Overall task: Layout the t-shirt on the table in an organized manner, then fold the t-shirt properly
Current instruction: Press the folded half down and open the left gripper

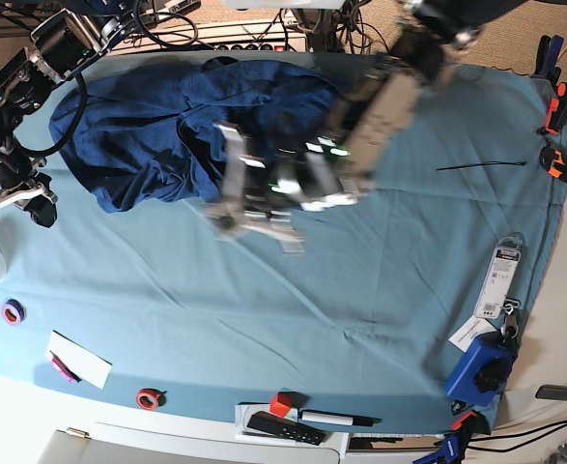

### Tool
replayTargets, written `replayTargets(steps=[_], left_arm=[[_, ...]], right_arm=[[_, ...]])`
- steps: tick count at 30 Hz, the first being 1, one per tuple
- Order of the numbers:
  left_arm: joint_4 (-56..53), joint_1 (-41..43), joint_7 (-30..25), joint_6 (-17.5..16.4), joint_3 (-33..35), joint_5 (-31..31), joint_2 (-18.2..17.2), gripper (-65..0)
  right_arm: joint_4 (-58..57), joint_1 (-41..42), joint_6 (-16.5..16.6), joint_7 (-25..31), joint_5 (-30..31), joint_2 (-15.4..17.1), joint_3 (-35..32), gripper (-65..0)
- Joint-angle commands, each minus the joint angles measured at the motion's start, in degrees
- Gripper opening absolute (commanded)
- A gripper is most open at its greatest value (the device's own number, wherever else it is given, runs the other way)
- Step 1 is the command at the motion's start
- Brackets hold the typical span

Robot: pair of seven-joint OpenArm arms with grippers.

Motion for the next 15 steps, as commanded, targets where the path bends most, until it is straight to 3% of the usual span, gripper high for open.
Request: replayTargets(steps=[1, 7, 11, 15], left_arm=[[0.8, 0.0, -1.6, -0.7, -0.9, -0.9, -0.3, -65.0], [0.5, 3.9, -3.9, -1.5, -4.3, -0.9, -4.3, -65.0], [-2.3, 4.6, -6.5, -1.5, -4.2, -0.9, -3.6, -65.0], [-6.0, 4.1, -7.0, -2.0, -4.2, -0.9, -0.5, -65.0]], right_arm=[[0.8, 0.8, 0.2, 1.5, 1.4, 1.1, 0.1, -65.0], [0.8, 0.8, 0.2, 1.7, 1.4, 1.0, 0.1, -65.0], [0.8, 0.8, 0.3, 1.8, 1.4, 0.7, 0.1, -65.0], [0.8, 0.8, 0.3, 1.8, 1.4, 0.8, 0.1, -65.0]])
